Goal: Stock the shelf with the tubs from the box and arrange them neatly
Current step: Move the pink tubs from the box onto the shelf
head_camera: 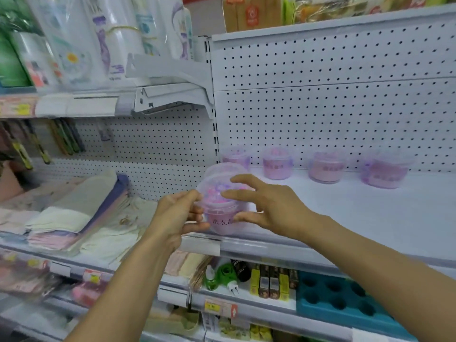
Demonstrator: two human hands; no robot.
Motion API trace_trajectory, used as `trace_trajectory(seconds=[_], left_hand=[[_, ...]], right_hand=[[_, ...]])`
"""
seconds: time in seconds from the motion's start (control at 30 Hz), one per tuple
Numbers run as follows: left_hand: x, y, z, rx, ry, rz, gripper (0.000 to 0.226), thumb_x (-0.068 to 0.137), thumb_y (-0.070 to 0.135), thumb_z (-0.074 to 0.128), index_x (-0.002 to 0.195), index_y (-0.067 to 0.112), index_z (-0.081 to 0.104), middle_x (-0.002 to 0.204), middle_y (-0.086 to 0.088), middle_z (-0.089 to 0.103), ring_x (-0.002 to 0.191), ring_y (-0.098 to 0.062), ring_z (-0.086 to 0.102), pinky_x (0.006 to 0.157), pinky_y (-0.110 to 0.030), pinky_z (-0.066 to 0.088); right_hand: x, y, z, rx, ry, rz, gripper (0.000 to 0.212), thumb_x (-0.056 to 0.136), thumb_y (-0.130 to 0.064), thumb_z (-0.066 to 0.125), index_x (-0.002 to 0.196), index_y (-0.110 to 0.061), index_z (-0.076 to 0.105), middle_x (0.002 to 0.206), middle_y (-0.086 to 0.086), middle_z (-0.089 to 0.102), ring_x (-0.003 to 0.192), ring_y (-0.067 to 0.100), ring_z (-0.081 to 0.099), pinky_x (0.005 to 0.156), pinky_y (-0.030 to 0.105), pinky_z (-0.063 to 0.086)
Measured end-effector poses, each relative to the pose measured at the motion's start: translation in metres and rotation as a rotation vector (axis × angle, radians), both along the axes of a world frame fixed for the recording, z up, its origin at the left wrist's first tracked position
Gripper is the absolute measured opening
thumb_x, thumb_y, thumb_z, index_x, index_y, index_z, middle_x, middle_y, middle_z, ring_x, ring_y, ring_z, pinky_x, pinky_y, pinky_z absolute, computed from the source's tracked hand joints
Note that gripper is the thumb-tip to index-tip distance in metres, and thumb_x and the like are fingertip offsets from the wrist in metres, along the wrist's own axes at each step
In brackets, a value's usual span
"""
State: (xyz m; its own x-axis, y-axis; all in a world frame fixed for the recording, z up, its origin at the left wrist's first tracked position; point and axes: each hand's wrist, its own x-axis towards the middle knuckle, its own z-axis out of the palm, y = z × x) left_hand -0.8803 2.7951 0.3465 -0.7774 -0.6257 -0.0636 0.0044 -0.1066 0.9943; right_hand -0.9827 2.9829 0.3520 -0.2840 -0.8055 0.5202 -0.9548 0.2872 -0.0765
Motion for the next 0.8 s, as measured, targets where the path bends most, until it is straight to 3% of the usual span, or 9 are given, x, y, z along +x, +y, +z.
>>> trace_trajectory(seconds=[0.13, 0.2, 0.27, 0.37, 0.43, 0.57, 0.8], left_hand=[[-0.025, 0.019, -0.003, -0.169, 0.011, -0.069, 0.011, 0.088, 0.017, 0.057, 0.083, 0.011, 0.066, 0.056, -0.003, 0.061, 0.049, -0.017, 0.055, 0.063, -0.046, 0.060], [-0.040, 0.014, -0.008, -0.610, -0.010, 0.011, 0.018, 0.091, 0.026, 0.051, 0.088, 0.021, 0.068, 0.076, 0.004, 0.068, 0.070, -0.018, 0.062, 0.071, -0.043, 0.055], [-0.053, 0.003, -0.015, -1.027, -0.034, 0.056, 0.024, 0.095, 0.031, 0.049, 0.111, 0.027, 0.065, 0.112, 0.006, 0.065, 0.101, -0.017, 0.059, 0.086, -0.035, 0.047], [-0.071, -0.015, -0.028, -1.292, -0.041, -0.105, 0.037, 0.096, 0.029, 0.053, 0.132, 0.023, 0.056, 0.140, 0.003, 0.051, 0.132, -0.018, 0.041, 0.109, -0.032, 0.031], [-0.080, -0.021, -0.033, -1.331, -0.067, -0.130, 0.038, 0.095, 0.024, 0.057, 0.133, 0.024, 0.056, 0.141, 0.004, 0.051, 0.135, -0.017, 0.039, 0.110, -0.028, 0.026], [-0.094, -0.024, -0.029, -1.308, -0.040, -0.040, 0.034, 0.091, 0.012, 0.059, 0.123, 0.021, 0.064, 0.131, 0.003, 0.060, 0.124, -0.020, 0.049, 0.100, -0.032, 0.041], [-0.108, -0.026, -0.026, -1.323, -0.093, -0.043, 0.034, 0.091, 0.014, 0.059, 0.124, 0.020, 0.064, 0.131, 0.001, 0.060, 0.121, -0.023, 0.051, 0.095, -0.038, 0.046]], right_hand=[[-0.013, 0.028, -0.015, -0.170, 0.012, -0.058, 0.035, 0.087, -0.033, 0.066, 0.121, -0.029, 0.065, 0.128, -0.004, 0.060, 0.092, 0.017, 0.065, 0.069, 0.031, 0.053], [-0.027, 0.041, -0.022, -0.235, -0.071, -0.136, 0.034, 0.087, -0.033, 0.066, 0.121, -0.032, 0.064, 0.127, -0.010, 0.060, 0.088, 0.014, 0.065, 0.072, 0.028, 0.052], [-0.044, 0.052, -0.027, -0.268, -0.167, -0.239, 0.033, 0.087, -0.036, 0.064, 0.121, -0.036, 0.063, 0.126, -0.018, 0.057, 0.079, 0.010, 0.062, 0.072, 0.028, 0.049], [-0.067, 0.060, -0.032, -0.237, -0.197, -0.350, 0.033, 0.089, -0.037, 0.061, 0.121, -0.038, 0.061, 0.124, -0.020, 0.055, 0.075, 0.008, 0.058, 0.067, 0.025, 0.043], [-0.078, 0.060, -0.036, -0.209, -0.214, -0.398, 0.033, 0.089, -0.037, 0.061, 0.122, -0.036, 0.061, 0.124, -0.018, 0.056, 0.075, 0.010, 0.056, 0.067, 0.024, 0.039], [-0.091, 0.054, -0.041, -0.157, -0.246, -0.450, 0.034, 0.090, -0.035, 0.060, 0.124, -0.034, 0.060, 0.130, -0.013, 0.054, 0.083, 0.010, 0.055, 0.074, 0.029, 0.044], [-0.089, 0.043, -0.032, -0.044, -0.259, -0.498, 0.041, 0.092, -0.034, 0.056, 0.133, -0.033, 0.051, 0.138, -0.010, 0.047, 0.100, 0.018, 0.059, 0.080, 0.035, 0.049]])
